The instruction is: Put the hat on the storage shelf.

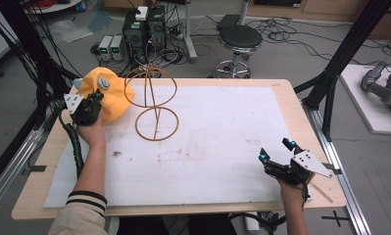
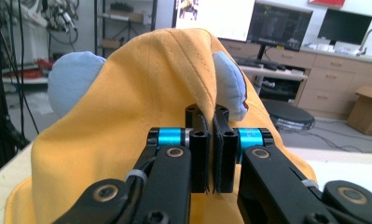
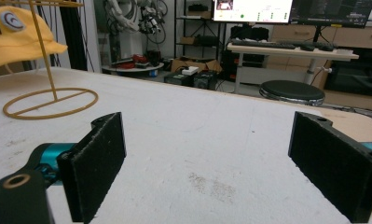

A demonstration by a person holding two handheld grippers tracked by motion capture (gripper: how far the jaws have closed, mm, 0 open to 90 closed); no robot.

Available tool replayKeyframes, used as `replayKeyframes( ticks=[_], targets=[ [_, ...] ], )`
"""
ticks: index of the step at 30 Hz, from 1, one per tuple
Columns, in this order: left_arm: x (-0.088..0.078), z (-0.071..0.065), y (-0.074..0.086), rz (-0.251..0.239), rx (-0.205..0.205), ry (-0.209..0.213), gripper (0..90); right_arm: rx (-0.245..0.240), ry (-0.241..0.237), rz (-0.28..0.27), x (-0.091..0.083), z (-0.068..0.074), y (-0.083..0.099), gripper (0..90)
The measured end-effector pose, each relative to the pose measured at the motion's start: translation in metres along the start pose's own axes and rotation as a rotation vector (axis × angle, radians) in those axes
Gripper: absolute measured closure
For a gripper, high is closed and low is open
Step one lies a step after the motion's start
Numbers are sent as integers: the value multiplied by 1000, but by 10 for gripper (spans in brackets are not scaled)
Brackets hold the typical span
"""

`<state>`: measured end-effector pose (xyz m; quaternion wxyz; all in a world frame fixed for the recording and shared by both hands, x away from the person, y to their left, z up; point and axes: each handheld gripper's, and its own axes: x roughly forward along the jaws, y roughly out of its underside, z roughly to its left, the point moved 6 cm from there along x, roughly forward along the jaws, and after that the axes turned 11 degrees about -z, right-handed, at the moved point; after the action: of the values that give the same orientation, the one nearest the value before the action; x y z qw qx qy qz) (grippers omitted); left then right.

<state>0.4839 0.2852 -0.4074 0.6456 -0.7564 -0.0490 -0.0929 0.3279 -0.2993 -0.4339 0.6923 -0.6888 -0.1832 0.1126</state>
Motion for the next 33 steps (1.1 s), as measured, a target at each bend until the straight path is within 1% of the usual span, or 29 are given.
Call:
replayKeyframes(
  ticks=[4,6,9,11,13,15,16,20,22,25,27,29,33],
  targets=[
    [-7,-2,-15,-32,14,9,871,-5,-5,-4,0,1,-1,107],
    [-11,-5,-24,-51,16,18,871,-2,-4,-8,-1,2,-3,107],
    [-18,-9,-35,-82,6,36,871,-2,-5,-11,-1,2,-3,108],
    [-22,-12,-42,-96,9,45,871,-2,-4,-11,-2,2,-3,108],
    [-25,-13,-48,-111,18,43,870,2,-1,-12,-4,1,-3,107],
    [-29,-12,-54,-120,40,36,871,7,4,-15,-6,0,-4,108],
    [-30,-11,-56,-121,52,31,871,4,4,-17,-6,-1,-5,107],
    [-34,-5,-66,-129,77,9,871,10,9,-25,-9,-2,-7,107],
    [-36,-2,-72,-140,80,1,872,10,11,-28,-9,-2,-7,107],
    [-38,-2,-82,-160,82,2,872,12,10,-28,-9,-2,-8,107],
    [-38,-4,-89,-172,91,8,871,9,10,-30,-9,-2,-8,107],
    [-38,-6,-96,-184,91,14,872,10,9,-30,-9,-2,-8,107],
    [-37,-12,-111,-208,76,24,871,16,12,-28,-9,-3,-8,107]
  ],
)
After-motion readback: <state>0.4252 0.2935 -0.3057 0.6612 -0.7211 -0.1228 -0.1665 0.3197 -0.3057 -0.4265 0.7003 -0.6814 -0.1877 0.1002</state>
